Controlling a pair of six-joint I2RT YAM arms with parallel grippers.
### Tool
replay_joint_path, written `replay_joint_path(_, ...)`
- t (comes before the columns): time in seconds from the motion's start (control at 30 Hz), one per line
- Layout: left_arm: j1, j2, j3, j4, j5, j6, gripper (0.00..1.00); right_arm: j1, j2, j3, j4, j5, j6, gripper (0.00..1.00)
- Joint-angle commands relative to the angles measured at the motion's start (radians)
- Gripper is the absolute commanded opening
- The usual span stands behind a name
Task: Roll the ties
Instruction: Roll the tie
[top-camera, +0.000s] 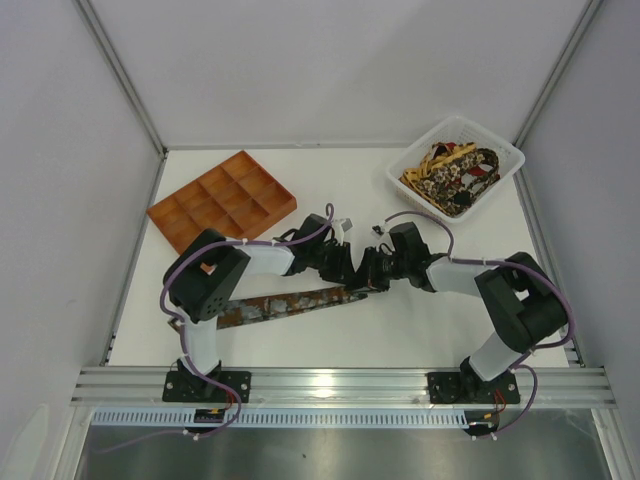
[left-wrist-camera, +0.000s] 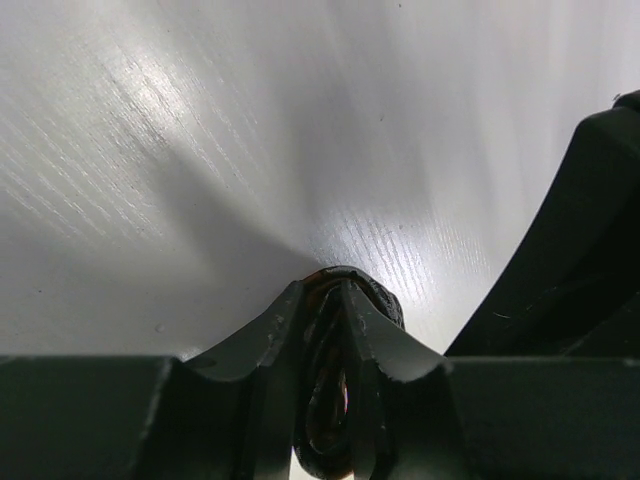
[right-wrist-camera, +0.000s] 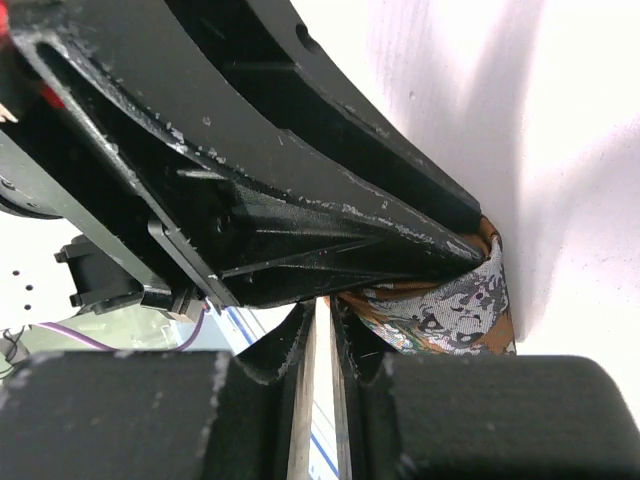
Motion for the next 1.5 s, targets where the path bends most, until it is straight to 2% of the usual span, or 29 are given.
replay_joint_path(0.0, 0.002, -0.028, 0.014, -0.048, -0.06, 0.057, 0.31, -0.002, 0.003, -0.002, 0.042, 0.026, -0.026, 0.15)
replay_joint_path(0.63, 0.004, -0.089, 0.055, -0.163, -0.165, 0.093, 0.41, -0.005, 0.066, -0.013, 0.113, 0.023, -0.005, 0.11)
replay_joint_path(0.87, 0.013, -0.228, -0.008, -0.162, -0.336, 0.087, 0.4, -0.008, 0.08, -0.004, 0.103, 0.027, -0.005, 0.11)
replay_joint_path(1.03, 0.015, -0.353, -0.063, -0.158, -0.338, 0.074, 0.33, -0.012, 0.087, 0.003, 0.093, 0.033, 0.0, 0.1)
replay_joint_path(1.17, 0.012, -0.345, -0.104, -0.116, -0.2, 0.032, 0.12, -0.014, 0.092, 0.032, 0.05, 0.046, 0.009, 0.1)
replay_joint_path(1.27, -0.004, -0.324, -0.134, -0.062, -0.152, -0.004, 0.08, -0.014, 0.084, 0.055, 0.013, 0.054, 0.018, 0.1)
replay_joint_path(1.47, -0.008, -0.262, -0.134, -0.027, -0.11, -0.028, 0.08, -0.014, 0.055, 0.105, -0.11, 0.1, 0.032, 0.11)
